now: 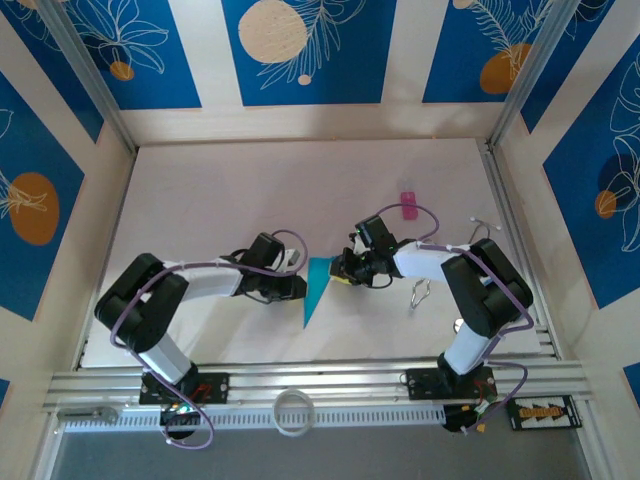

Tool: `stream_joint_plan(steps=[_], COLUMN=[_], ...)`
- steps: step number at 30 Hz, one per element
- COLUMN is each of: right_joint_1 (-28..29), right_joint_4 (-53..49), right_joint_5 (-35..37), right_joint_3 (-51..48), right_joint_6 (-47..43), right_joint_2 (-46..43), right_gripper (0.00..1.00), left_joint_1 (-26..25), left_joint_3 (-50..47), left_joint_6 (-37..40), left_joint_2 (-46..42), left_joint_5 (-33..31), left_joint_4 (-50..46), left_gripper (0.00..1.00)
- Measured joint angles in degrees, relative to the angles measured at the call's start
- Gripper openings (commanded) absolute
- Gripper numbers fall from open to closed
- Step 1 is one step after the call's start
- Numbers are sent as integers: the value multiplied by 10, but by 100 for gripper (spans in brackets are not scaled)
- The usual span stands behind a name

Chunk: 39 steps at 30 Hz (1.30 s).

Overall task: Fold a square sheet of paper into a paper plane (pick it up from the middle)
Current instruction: Move the paper plane to the center of the table.

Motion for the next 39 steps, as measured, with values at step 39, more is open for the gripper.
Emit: stream_joint_plan(steps=[39], right_joint_1=[16], right_joint_4=[63], right_joint_5=[-19], right_joint_3=[-48], right_joint_6=[10], right_joint_2=[-87], right_gripper=[41], left_joint_1=[-11], left_joint_3=[20], left_joint_6=[-10], left_joint_2=[-37], left_joint_5=[-23], left_joint_4=[16], left_gripper=[0])
